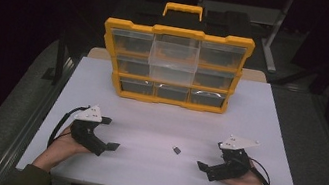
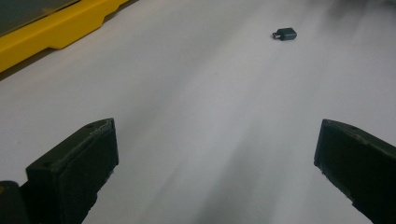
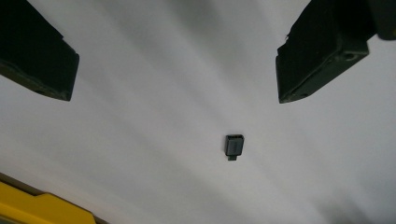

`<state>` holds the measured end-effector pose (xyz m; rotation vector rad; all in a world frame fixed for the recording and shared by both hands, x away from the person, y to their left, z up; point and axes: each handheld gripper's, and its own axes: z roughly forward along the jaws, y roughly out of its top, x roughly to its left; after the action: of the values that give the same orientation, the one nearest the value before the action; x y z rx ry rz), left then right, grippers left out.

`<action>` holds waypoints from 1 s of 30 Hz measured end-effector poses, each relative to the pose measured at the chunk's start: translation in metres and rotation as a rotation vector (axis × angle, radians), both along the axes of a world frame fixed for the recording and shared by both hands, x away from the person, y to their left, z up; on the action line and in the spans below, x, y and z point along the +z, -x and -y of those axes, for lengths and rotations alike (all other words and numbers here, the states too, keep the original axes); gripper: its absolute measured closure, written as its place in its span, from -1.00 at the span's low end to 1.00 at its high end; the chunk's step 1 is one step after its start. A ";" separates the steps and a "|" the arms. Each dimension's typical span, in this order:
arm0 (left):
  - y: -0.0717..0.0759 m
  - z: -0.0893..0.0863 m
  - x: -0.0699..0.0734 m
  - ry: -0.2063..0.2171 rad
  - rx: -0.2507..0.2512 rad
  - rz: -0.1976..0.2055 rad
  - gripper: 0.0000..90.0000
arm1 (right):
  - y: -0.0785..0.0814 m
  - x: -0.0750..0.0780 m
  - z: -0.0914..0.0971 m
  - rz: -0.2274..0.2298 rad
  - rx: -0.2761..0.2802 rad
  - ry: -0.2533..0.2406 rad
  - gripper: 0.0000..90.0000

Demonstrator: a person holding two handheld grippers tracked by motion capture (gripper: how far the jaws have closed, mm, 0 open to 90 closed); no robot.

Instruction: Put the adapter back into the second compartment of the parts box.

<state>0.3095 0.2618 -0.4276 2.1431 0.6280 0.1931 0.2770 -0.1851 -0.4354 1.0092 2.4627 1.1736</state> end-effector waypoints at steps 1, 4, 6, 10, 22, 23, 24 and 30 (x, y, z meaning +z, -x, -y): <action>0.000 0.000 0.000 0.001 -0.004 0.001 -1.00 | 0.000 0.000 0.000 -0.001 0.001 0.001 -1.00; 0.001 -0.001 0.001 0.009 -0.012 0.000 -1.00 | -0.001 0.000 0.001 -0.004 -0.001 0.005 -1.00; 0.001 0.000 0.000 0.016 -0.012 -0.003 -1.00 | -0.001 0.000 0.001 -0.008 -0.011 0.009 -1.00; 0.001 -0.001 -0.001 0.021 -0.014 -0.010 -1.00 | -0.002 0.001 0.001 -0.009 -0.010 0.016 -1.00; 0.002 0.001 -0.002 0.026 -0.013 -0.005 -1.00 | -0.001 0.006 -0.002 -0.021 0.007 0.000 -1.00; 0.002 0.001 -0.002 0.024 -0.013 -0.007 -1.00 | -0.002 0.006 -0.003 -0.020 0.013 0.004 -1.00; 0.002 0.001 -0.003 0.025 -0.014 -0.008 -1.00 | -0.002 0.006 -0.004 -0.017 0.009 0.000 -1.00; 0.002 0.000 -0.002 0.044 -0.014 -0.015 -1.00 | -0.004 0.007 -0.008 -0.019 0.021 0.002 -1.00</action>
<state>0.3073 0.2617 -0.4293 2.1079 0.6198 0.1540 0.2806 -0.1774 -0.4281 1.0019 2.4943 1.1734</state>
